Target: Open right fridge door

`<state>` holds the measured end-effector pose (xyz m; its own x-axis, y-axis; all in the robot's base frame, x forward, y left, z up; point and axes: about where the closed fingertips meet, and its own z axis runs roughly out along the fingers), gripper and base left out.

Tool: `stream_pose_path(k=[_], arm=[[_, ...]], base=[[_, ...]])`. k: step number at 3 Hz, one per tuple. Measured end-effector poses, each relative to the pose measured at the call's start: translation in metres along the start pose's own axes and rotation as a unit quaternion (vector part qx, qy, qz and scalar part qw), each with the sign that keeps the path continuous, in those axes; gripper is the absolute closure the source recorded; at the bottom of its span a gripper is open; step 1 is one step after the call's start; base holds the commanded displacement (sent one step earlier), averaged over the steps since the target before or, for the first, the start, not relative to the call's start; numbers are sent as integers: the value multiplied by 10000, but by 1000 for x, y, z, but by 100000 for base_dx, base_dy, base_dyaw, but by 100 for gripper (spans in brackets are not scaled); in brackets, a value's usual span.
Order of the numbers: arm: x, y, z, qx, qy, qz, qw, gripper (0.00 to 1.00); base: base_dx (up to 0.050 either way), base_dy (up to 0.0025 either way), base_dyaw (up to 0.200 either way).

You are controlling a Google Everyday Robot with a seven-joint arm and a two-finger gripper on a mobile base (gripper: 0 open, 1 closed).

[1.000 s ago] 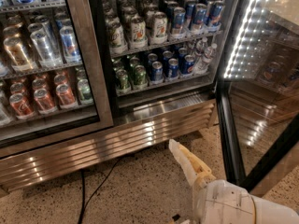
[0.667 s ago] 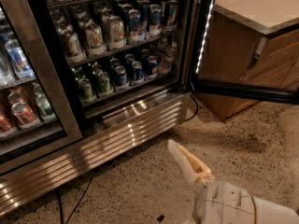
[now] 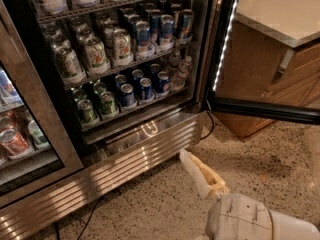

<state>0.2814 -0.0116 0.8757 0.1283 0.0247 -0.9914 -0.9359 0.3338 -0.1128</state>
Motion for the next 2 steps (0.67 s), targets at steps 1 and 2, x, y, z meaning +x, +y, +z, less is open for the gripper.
stream_pose_path(k=[1, 2], arm=[[0, 0, 0, 0, 0, 0, 10000, 0], [0, 0, 0, 0, 0, 0, 10000, 0]], base=[[5000, -1, 22], [4950, 0, 5]])
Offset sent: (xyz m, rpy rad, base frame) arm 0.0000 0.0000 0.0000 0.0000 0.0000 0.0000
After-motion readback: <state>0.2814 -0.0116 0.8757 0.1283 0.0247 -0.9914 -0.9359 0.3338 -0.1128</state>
